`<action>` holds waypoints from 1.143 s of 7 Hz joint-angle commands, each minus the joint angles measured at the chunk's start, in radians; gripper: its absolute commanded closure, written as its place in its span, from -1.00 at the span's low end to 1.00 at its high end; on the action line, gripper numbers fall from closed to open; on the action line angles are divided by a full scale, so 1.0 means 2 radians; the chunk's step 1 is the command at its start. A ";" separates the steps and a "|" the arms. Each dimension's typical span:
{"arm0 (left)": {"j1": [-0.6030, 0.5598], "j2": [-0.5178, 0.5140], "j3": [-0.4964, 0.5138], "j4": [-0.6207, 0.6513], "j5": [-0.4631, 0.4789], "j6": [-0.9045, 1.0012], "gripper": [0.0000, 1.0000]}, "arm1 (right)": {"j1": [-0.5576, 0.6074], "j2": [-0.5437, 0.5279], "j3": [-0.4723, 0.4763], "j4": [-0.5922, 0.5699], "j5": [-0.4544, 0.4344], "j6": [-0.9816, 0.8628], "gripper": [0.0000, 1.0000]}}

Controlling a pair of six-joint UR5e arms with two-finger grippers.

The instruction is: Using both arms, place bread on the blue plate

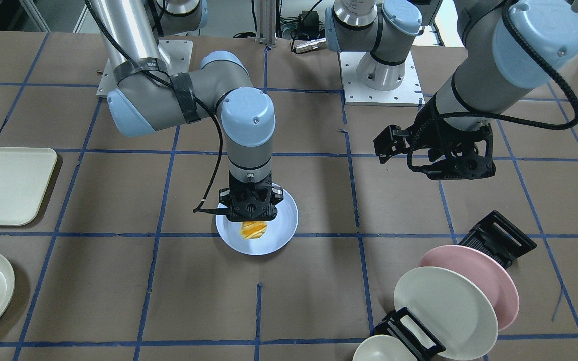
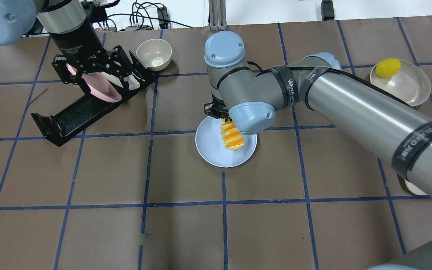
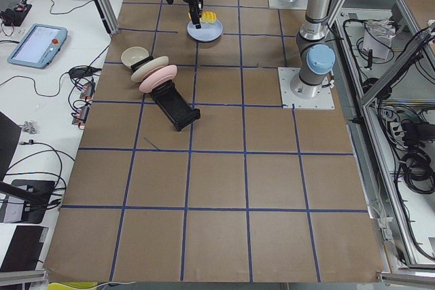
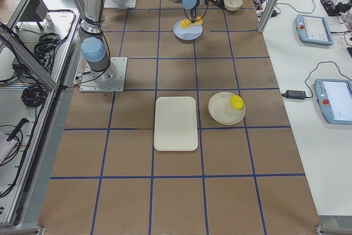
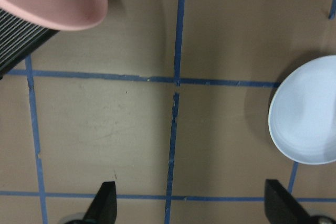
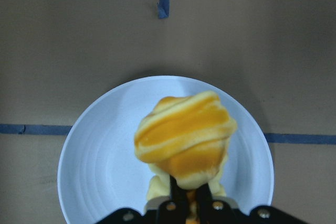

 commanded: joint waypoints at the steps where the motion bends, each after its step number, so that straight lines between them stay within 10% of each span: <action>1: 0.000 -0.004 0.019 -0.010 0.008 0.004 -1.00 | 0.010 0.013 0.000 -0.001 0.000 0.000 0.88; 2: -0.001 0.012 0.012 -0.012 0.004 0.007 -1.00 | 0.010 0.014 0.000 0.000 0.001 -0.003 0.72; 3: 0.000 0.031 0.004 -0.013 0.005 0.010 -1.00 | 0.010 0.013 0.005 -0.002 0.000 -0.019 -0.98; 8: -0.001 0.058 -0.023 0.016 -0.020 -0.015 -1.00 | -0.004 0.002 -0.013 -0.001 0.000 -0.045 -1.00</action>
